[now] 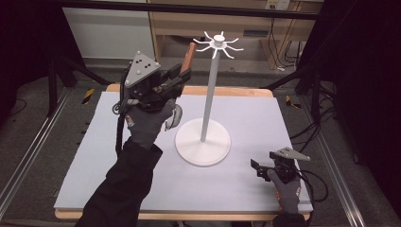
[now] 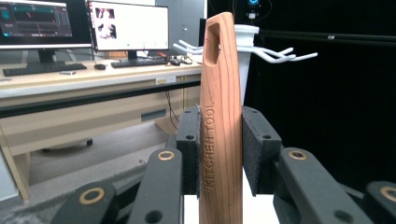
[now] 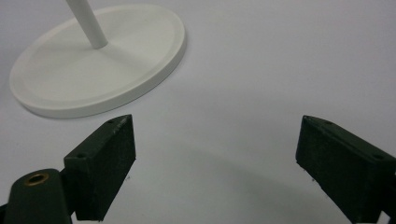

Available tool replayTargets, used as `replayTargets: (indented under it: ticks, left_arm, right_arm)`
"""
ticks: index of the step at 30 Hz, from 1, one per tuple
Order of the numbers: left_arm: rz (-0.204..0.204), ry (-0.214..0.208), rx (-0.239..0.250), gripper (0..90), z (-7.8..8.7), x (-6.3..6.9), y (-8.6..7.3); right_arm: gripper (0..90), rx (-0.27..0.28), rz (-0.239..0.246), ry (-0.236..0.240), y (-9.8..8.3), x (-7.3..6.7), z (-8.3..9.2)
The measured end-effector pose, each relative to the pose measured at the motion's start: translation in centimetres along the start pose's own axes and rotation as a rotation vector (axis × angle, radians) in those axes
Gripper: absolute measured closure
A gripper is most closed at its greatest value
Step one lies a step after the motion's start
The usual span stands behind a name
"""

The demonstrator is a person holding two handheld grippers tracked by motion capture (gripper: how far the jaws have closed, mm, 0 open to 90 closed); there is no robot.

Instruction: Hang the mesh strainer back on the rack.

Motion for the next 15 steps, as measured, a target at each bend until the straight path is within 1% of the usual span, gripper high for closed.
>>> replayTargets:
  ticks: [1,2,7,12,15]
  left_arm:
    - [-0.011,0.010,0.004,70.1,-0.16,-0.16,0.10]
    - [0.002,-0.001,-0.001,70.1,-0.24,0.04,0.04]
    - [-0.010,0.003,-0.003,70.1,-0.65,0.12,0.08]
    - [-0.008,0.014,-0.010,70.1,-0.84,-0.32,-0.06]
    - [-0.004,0.013,-0.011,70.1,-0.92,-0.45,0.00]
  right_arm:
    - [12.3,0.000,-0.001,0.000,0.00,0.00,0.00]
    - [12.3,0.001,0.002,-0.002,0.00,0.03,0.01]
    - [12.4,0.003,0.002,-0.001,0.03,0.04,0.05]
    - [12.5,0.003,0.001,-0.001,0.03,0.05,0.07]
    - [12.5,0.003,0.000,0.000,0.04,0.04,0.06]
Point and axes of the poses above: each handheld gripper's, and its own axes: z roughly backward along the jaws, y roughly out of its top, x roughly to its right, the point moved 8 cm from there along -z, roughly forward along the jaws, and after that the axes turned 2 degrees about -y, right-handed, at the moved point
